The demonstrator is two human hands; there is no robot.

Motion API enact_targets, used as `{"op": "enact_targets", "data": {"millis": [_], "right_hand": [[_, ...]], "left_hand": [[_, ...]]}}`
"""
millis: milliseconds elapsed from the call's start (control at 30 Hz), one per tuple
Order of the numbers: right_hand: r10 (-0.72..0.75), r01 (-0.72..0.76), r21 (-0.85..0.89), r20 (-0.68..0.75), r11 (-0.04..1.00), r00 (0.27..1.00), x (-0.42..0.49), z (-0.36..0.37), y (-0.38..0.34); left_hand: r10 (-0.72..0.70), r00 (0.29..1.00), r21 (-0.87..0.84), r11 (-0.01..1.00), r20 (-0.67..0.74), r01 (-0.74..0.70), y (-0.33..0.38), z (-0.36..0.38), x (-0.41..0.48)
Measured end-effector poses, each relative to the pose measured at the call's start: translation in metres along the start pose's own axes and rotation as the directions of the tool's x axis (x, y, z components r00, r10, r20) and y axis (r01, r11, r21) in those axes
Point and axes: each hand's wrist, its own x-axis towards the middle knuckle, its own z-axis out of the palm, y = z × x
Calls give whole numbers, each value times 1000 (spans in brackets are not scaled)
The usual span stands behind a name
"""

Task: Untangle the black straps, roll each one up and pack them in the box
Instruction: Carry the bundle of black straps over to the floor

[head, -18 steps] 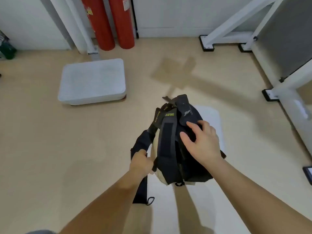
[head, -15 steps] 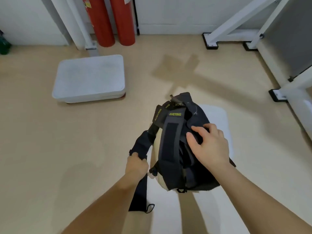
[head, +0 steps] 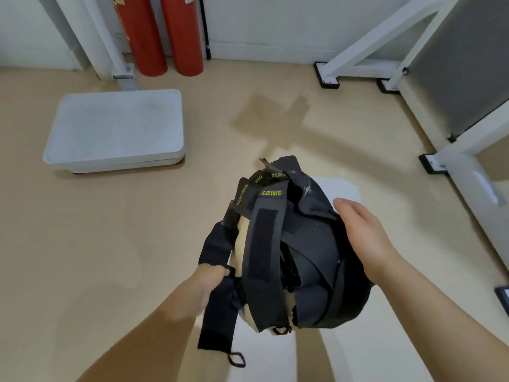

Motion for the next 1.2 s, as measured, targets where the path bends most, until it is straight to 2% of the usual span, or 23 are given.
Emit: {"op": "enact_targets", "data": {"millis": [67,133,233,333,400,467,633,767,900,1000,1200], "right_hand": [[98,-99,22,34,995,995,3,-5,-4],[113,-111,-38,64,993,991,9,-9,-4],[173,-171,-25,157,985,972,18,-15,-3],[229,-230,-32,298,973,927,23,-18,-3],[256,-251,-64,368,966,894,20,-12,-3],[246,-245,-58,428,968,870,13,-2,-4],[123,-153,29,462,988,879,-3,18,-10],[65,-154,114,555,982,829,-19,18,-24],[-5,-136,209,563,968,827,-50,7,-50],[-9,-170,298,516,939,857,-87,-13,-74],[30,-217,458,381,862,924,-208,-98,-170]], "left_hand": [[84,996,-54,995,27,-82,29,-3,-31],[179,983,-132,976,39,-173,57,-2,-58],[212,973,-217,958,96,-187,82,13,-94],[191,977,-270,950,97,-159,87,32,-116],[223,970,-276,943,96,-189,86,41,-128],[278,957,-279,928,84,-245,85,43,-133],[357,929,-333,892,99,-308,83,32,-147],[399,892,-349,883,211,-313,84,20,-169],[466,846,-311,870,261,-383,93,7,-217],[524,812,-271,846,257,-459,106,-2,-271],[556,774,-182,831,303,-525,154,-14,-443]]}}
